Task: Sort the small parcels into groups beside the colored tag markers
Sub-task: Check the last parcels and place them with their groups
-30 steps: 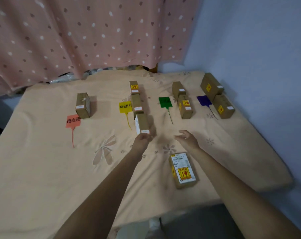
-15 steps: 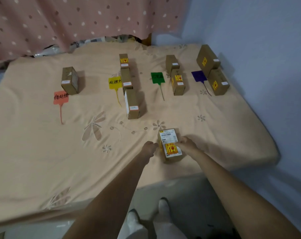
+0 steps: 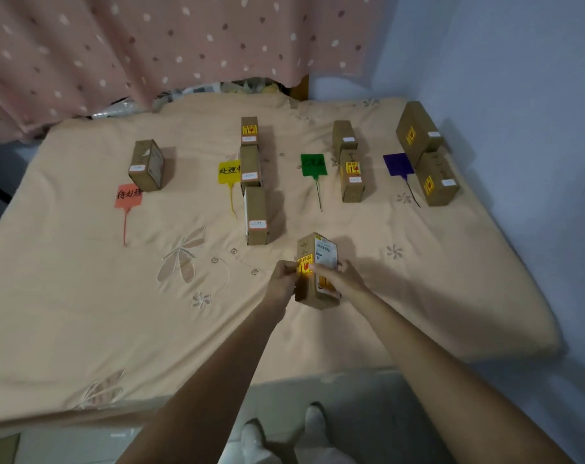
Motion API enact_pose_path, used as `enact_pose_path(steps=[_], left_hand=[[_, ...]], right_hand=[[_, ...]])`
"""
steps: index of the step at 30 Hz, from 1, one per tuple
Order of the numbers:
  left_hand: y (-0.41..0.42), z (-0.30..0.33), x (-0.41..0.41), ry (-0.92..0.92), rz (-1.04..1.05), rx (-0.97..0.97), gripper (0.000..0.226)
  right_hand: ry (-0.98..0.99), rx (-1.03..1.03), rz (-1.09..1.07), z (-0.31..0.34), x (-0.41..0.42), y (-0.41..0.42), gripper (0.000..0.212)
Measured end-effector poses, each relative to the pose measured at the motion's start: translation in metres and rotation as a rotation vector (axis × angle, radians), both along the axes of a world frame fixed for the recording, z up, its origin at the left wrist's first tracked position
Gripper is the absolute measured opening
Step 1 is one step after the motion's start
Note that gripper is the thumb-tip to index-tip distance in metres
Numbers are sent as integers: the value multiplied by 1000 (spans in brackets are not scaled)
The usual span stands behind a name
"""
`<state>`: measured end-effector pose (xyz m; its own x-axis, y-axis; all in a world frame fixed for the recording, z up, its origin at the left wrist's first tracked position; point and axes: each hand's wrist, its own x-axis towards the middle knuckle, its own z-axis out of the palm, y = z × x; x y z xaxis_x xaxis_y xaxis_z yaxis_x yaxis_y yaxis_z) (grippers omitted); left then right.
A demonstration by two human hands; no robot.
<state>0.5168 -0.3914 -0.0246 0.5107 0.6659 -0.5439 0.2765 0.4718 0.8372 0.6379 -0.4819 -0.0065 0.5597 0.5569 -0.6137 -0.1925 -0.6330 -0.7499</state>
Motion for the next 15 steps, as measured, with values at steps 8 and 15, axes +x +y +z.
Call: enact_pose_path(steps=[8, 15], left_hand=[[47, 67, -10, -117, 3, 74, 43], [51, 74, -37, -338, -94, -308, 54]], right_hand=[[114, 242, 90, 66, -3, 42, 60], [179, 299, 113, 89, -17, 57, 40]])
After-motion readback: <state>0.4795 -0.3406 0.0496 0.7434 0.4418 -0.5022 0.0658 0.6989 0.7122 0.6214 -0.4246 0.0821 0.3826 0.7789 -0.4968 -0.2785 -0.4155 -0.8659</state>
